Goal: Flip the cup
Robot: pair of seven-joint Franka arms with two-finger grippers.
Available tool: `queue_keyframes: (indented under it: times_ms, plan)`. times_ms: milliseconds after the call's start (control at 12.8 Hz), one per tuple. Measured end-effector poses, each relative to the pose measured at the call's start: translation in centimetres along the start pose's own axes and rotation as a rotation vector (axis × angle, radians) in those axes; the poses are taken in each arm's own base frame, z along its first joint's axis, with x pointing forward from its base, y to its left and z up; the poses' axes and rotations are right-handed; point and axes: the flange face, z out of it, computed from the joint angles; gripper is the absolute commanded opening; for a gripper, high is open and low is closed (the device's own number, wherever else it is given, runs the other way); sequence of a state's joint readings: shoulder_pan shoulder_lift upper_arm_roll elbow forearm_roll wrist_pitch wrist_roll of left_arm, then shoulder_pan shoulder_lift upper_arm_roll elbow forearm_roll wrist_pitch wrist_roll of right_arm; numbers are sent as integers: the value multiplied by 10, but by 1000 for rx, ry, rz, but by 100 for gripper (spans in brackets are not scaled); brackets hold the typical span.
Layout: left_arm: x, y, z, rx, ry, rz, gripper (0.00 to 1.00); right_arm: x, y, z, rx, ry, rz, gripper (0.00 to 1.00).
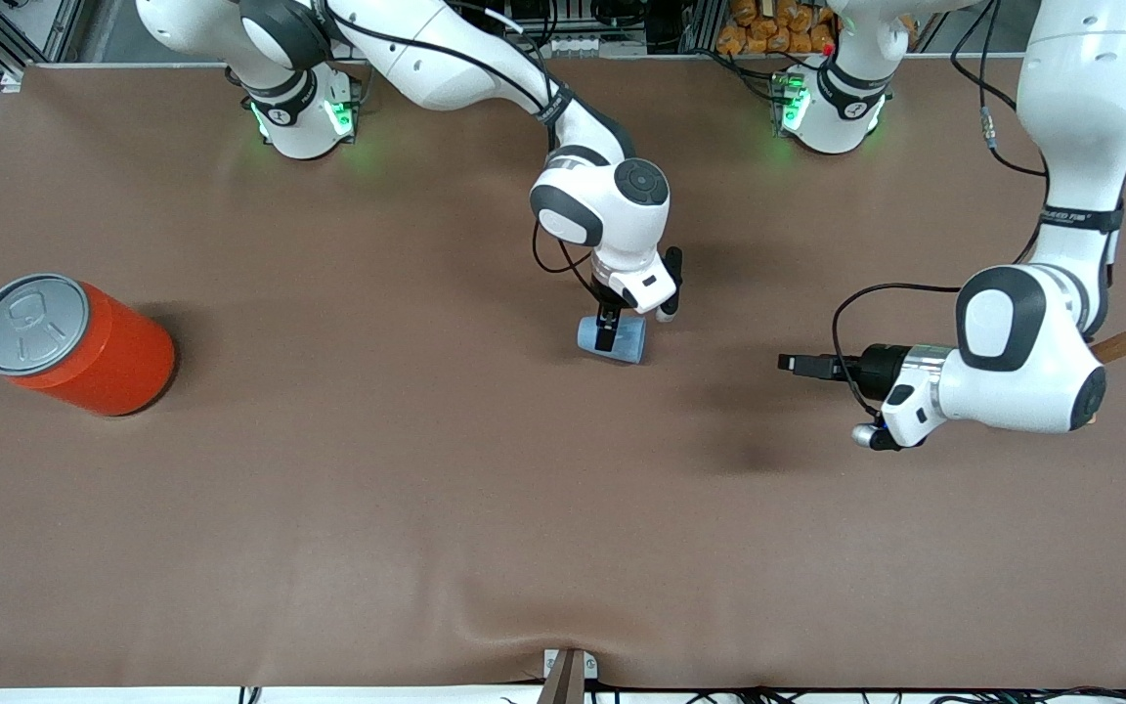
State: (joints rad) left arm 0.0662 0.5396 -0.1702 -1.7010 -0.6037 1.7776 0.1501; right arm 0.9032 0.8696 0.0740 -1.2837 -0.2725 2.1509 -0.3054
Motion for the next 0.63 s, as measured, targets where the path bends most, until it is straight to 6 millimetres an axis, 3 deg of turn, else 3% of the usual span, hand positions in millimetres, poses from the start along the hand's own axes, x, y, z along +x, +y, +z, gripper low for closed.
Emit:
queue_keyframes:
  times_ms: [235, 392, 549, 627]
  plan:
    - [14, -21, 38, -149, -33, 48, 100, -9, 14, -35, 19, -71, 35, 100]
    - [23, -27, 59, -233, -30, 58, 100, -21, 34, -86, 73, -70, 110, 100]
    - [28, -13, 80, -257, -27, 70, 100, -58, 79, -144, 132, -67, 218, 100]
    - [28, 1, 92, -268, -31, 75, 100, -91, 111, -169, 154, -89, 280, 100]
